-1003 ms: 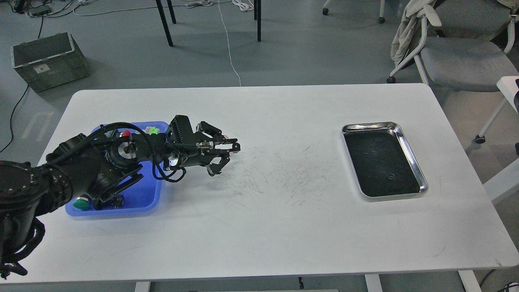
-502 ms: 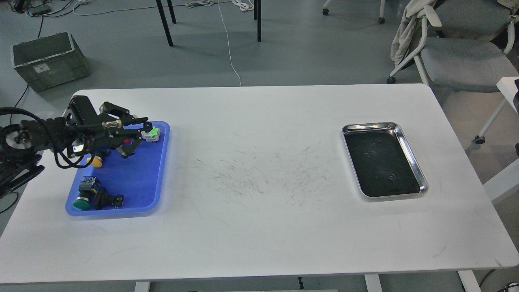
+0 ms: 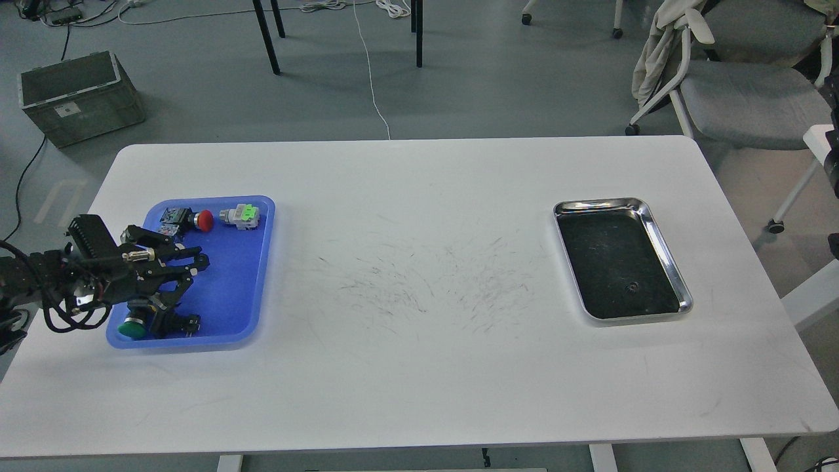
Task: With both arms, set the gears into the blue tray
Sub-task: 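Lower the black part into the blue tray and open the left gripper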
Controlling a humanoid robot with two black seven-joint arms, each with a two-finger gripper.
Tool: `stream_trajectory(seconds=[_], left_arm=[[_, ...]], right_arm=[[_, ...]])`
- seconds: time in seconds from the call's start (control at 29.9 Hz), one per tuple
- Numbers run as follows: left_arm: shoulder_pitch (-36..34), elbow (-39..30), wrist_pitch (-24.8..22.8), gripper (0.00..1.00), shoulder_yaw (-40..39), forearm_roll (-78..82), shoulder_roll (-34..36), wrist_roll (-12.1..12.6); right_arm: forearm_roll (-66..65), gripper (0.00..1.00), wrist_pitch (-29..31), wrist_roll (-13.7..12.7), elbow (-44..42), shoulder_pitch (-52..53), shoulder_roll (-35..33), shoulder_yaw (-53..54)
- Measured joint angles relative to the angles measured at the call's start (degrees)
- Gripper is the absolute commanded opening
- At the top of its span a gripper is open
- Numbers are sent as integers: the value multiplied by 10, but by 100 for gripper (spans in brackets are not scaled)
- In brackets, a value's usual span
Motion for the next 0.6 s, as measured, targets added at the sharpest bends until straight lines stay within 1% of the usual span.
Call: stream_trajectory(seconds=[0.2,0.4,0.53,0.6], left_arm=[[10,-19,0,8,-2,0,7,0],[15,-28,0,11,0,-1,16,0],[16,-23,0,20,1,-1,17,0],[16,-22,0,27,0,-2,17,0]], right_arm=[[0,94,1,0,0,0,-2,-2],[0,94,1,0,-1,0,-1,-2],[0,94,2,0,-1,0,0,-2],[0,94,2,0,-1,0,0,-2]])
